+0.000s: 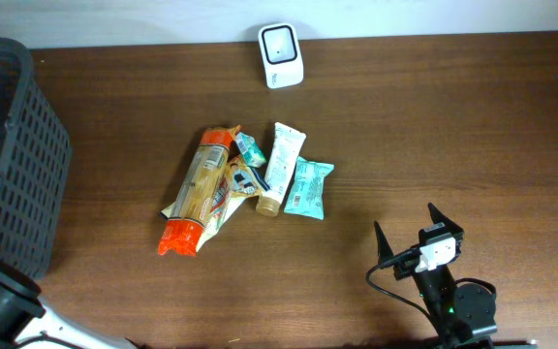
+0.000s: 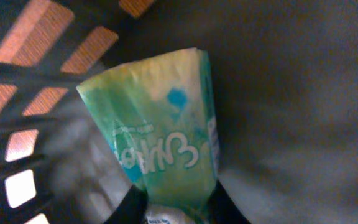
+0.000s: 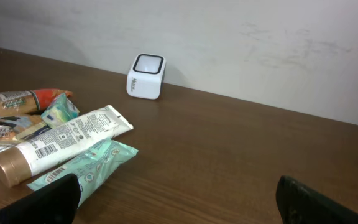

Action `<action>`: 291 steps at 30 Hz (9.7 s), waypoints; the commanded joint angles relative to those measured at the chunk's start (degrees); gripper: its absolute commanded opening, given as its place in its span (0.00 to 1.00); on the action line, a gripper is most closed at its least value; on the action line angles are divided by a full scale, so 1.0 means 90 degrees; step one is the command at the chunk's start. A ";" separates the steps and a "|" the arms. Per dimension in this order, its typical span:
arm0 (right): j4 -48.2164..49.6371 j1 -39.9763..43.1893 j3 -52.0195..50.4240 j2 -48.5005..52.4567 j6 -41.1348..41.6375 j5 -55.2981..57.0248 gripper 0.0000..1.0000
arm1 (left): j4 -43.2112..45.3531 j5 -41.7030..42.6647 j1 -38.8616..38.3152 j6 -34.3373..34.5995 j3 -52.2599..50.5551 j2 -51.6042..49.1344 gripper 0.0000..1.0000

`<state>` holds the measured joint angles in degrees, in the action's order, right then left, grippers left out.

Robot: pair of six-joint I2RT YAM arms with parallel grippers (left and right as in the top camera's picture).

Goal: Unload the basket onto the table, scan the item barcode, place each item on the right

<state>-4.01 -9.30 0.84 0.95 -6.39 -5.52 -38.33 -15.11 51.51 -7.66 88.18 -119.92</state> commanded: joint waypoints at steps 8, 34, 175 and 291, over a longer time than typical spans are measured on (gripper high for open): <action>-0.0002 0.0041 -0.0058 -0.0024 -0.0005 -0.0027 0.99 | -0.0486 0.0471 -0.0078 0.0542 0.0457 0.0376 0.00; -0.0002 0.0041 -0.0058 -0.0024 -0.0005 -0.0027 0.99 | -0.2251 0.3364 -0.6611 0.0678 -0.0165 0.2878 0.01; -0.7339 0.0741 1.1417 1.3398 0.2436 -0.1630 0.04 | -0.2992 0.2220 -0.3774 -0.0257 0.0838 0.3242 0.99; -0.3893 -0.1766 1.5453 1.3952 -0.0957 0.1253 0.04 | -0.2992 0.2220 -0.3774 -0.0257 0.0838 0.3242 0.99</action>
<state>-32.36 -25.61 139.31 137.05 -28.60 12.23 -65.41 4.89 17.43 -9.26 95.31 -90.87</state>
